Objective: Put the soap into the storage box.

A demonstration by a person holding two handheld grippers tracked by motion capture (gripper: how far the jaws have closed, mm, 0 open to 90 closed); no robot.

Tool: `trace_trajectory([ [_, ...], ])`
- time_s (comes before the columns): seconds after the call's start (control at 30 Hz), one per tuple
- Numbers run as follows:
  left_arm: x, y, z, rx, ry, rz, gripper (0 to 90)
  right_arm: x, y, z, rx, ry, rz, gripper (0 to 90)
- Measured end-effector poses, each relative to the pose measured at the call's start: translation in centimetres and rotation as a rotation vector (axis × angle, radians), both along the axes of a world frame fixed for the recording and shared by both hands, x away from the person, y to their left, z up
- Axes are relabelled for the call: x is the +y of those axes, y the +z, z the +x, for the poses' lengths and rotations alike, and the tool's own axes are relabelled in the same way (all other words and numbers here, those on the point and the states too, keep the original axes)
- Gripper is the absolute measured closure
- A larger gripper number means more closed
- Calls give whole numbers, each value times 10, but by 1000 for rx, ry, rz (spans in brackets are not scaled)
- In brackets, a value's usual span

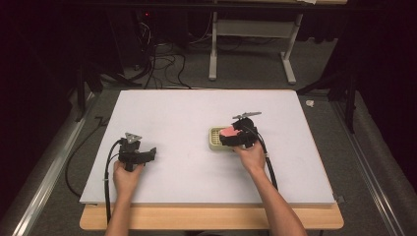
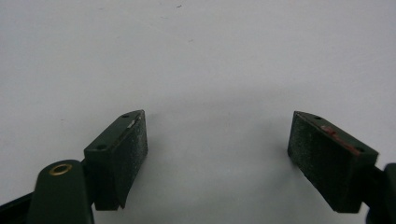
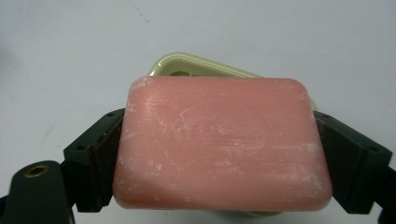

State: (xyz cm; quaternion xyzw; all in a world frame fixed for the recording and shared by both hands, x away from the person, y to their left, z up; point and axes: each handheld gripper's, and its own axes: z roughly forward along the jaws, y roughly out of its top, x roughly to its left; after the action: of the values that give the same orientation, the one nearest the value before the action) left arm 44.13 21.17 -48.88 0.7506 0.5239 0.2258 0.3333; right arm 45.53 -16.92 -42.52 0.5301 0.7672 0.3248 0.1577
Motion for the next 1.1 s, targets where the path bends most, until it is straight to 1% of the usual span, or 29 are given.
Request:
trace_trajectory([
  [0.07,0,0,0,1,0,0,205,3,-2,3,12,-4,-8,136],
  [0.17,0,0,0,0,0,0,205,4,-3,4,17,-7,-16,136],
  [0.4,0,0,0,1,0,0,205,11,-5,8,25,-7,-17,136],
  [0.67,0,0,0,1,0,0,205,20,-8,15,46,-17,-33,136],
  [0.9,0,0,0,1,0,0,205,24,-12,19,60,-19,-37,136],
  [1.03,0,0,0,1,0,0,205,24,-16,21,82,-26,-43,136],
  [1.1,0,0,0,1,0,0,205,24,-18,22,85,-28,-43,135],
])
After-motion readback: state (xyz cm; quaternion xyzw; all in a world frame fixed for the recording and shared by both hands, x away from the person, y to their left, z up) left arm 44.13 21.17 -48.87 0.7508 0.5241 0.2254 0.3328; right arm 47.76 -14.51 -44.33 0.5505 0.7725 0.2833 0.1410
